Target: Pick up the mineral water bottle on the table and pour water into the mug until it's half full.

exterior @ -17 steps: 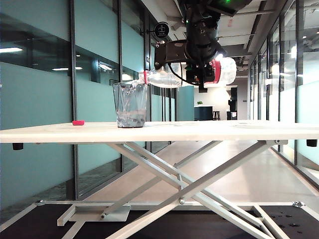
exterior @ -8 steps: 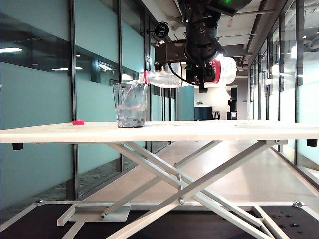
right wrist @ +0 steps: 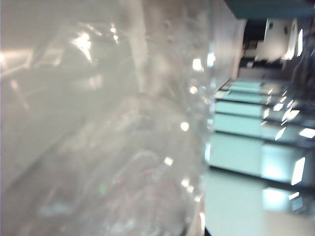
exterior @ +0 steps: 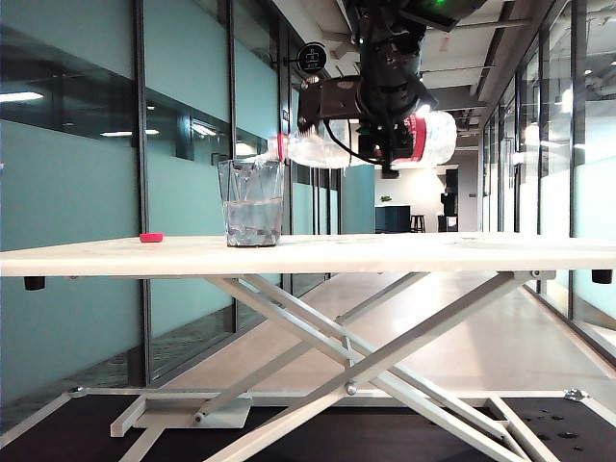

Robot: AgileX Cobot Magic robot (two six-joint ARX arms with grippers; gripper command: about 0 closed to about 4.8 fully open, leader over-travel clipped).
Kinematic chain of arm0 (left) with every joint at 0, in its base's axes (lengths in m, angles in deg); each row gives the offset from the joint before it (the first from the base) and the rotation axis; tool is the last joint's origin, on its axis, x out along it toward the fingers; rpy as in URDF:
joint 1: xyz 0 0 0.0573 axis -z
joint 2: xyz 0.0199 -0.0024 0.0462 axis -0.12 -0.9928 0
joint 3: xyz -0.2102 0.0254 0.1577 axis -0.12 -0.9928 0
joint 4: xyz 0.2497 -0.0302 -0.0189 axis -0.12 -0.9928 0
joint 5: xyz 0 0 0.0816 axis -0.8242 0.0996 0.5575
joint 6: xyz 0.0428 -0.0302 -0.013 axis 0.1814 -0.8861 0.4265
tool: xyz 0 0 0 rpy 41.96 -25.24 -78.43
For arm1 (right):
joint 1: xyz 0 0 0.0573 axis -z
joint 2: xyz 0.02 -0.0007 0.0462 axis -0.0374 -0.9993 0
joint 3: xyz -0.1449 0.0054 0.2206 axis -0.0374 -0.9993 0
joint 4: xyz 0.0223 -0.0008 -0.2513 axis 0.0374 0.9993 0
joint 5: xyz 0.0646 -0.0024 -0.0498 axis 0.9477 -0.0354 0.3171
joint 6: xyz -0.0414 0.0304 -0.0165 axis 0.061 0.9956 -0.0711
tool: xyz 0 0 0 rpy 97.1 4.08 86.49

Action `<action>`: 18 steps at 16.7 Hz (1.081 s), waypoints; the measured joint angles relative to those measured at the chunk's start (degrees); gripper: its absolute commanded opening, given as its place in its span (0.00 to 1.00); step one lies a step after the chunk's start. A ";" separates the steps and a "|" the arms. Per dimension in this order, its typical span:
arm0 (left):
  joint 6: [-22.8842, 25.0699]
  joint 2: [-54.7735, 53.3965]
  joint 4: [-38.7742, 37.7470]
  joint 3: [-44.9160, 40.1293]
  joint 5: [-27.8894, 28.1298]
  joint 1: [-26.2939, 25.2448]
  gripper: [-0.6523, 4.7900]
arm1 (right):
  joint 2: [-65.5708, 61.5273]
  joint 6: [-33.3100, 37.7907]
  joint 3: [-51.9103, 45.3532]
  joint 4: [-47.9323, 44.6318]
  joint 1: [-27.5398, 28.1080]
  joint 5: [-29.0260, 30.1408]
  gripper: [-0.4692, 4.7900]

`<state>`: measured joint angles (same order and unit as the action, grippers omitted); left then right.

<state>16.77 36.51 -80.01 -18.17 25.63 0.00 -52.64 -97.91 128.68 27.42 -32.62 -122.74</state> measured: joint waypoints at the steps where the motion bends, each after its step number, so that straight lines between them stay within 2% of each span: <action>1: 0.04 0.00 0.00 0.00 0.00 0.00 0.11 | 0.02 4.26 0.00 0.00 0.00 0.20 0.47; 3: 0.07 0.00 0.00 0.00 0.00 0.00 0.11 | 0.07 11.54 0.02 0.11 0.00 1.77 0.47; 5: 0.07 0.02 0.00 0.00 0.00 0.00 0.11 | 1.55 22.23 0.00 2.73 0.11 8.07 0.47; 8: 0.07 0.02 -0.02 0.00 0.00 0.00 0.11 | 3.85 31.87 0.02 3.13 0.87 13.64 0.47; 10: 0.07 0.02 -0.02 0.00 0.00 0.00 0.11 | 5.29 44.78 0.09 3.06 4.00 24.74 0.47; 12: 0.07 0.02 -0.02 0.00 0.00 0.00 0.11 | 5.40 54.12 -0.04 1.42 7.45 33.92 0.47; 15: 0.15 0.02 -0.04 0.00 0.00 0.00 0.11 | 5.27 66.38 -7.41 -13.14 12.68 49.86 0.46; 18: 1.60 0.02 -0.02 0.00 0.00 0.00 0.11 | 4.37 69.70 -13.38 -26.10 13.55 54.18 0.46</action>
<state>18.37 36.53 -80.03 -18.17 25.63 0.00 -48.27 -28.21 115.30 1.32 -19.07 -68.55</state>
